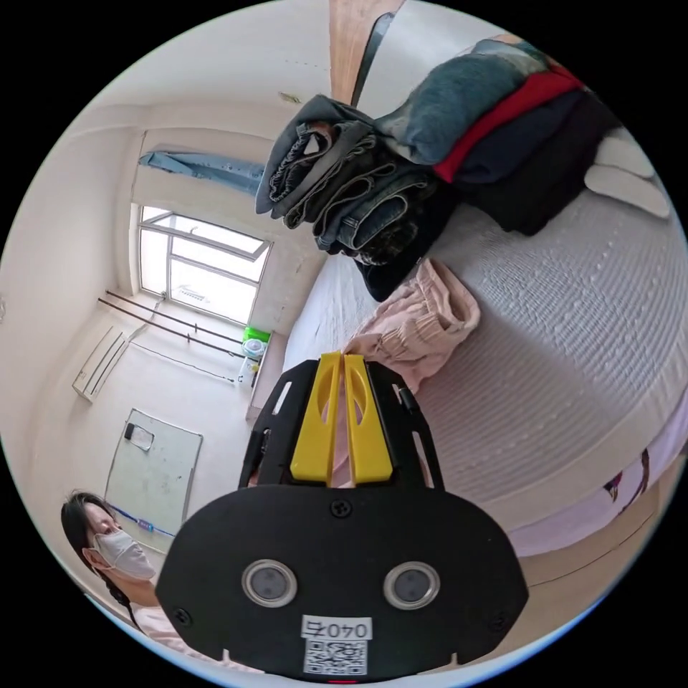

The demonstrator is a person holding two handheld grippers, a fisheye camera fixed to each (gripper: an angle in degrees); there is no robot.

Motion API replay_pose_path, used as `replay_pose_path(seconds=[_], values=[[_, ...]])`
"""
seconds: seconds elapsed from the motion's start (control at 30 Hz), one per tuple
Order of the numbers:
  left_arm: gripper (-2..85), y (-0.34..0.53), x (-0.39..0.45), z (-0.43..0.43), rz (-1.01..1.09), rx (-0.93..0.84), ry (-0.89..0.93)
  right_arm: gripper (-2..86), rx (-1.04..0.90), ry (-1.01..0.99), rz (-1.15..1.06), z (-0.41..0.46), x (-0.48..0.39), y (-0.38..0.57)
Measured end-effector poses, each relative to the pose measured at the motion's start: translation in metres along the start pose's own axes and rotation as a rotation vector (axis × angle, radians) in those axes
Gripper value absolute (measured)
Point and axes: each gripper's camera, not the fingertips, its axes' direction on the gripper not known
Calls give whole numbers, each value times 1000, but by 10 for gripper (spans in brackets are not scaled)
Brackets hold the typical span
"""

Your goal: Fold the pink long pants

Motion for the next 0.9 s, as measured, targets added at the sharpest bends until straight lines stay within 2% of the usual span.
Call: replay_pose_path(seconds=[0.23,0.4,0.6,0.8,0.9], values=[[-9,-75,51,93,-30,39,-18,-10,-15,62,-47,77,-42,-61],[-9,-141,79,214,-3,65,-173,-10,6,146,-92,155,-52,-97],[-10,-168,82,320,14,147,-135,-10,18,316,-112,233,-44,-105],[-8,-189,94,371,80,159,-124,-4,116,346,-107,259,-44,-104],[10,-190,94,397,94,156,-185,37,138,410,-133,284,-51,-99]])
